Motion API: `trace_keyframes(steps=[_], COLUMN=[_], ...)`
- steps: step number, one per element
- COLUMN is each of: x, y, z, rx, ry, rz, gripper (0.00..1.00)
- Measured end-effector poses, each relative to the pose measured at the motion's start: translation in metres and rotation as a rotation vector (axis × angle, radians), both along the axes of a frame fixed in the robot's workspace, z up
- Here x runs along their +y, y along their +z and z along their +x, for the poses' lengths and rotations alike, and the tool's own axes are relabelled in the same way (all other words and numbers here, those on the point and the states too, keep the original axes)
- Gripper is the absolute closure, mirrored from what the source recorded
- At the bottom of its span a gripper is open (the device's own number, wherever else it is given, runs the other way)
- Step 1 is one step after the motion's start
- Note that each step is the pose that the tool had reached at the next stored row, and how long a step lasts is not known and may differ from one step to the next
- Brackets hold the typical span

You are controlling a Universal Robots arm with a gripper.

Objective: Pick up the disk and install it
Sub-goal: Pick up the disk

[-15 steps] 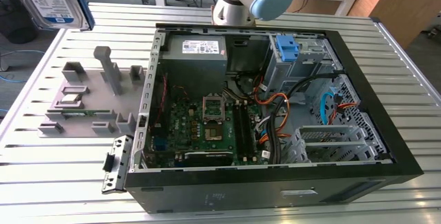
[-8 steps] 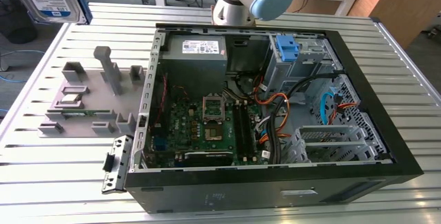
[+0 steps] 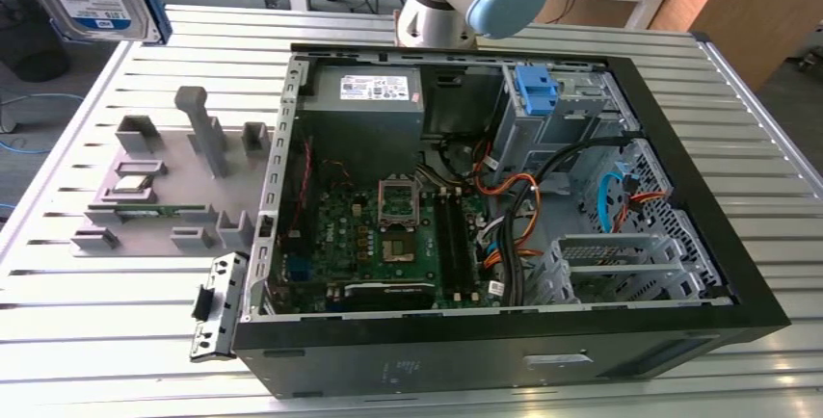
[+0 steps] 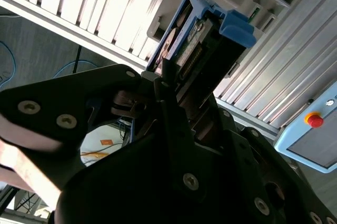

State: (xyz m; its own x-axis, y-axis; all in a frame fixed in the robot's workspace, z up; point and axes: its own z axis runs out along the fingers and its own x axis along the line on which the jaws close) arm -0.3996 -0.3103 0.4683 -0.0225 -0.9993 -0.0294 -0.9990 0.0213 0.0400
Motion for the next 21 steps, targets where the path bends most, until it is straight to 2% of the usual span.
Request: trace_keyframes(steps=[9, 13, 21], x=[0.0, 0.0, 0.0], y=[0.0, 0.0002, 0.0137], z=[0.0095, 0.0097, 0.0098], rx=[0.0, 0.0, 0.0001], ry=[0.0, 0.0, 0.0], rz=[0.0, 0.0, 0.0], gripper=[0.65, 0.65, 0.65])
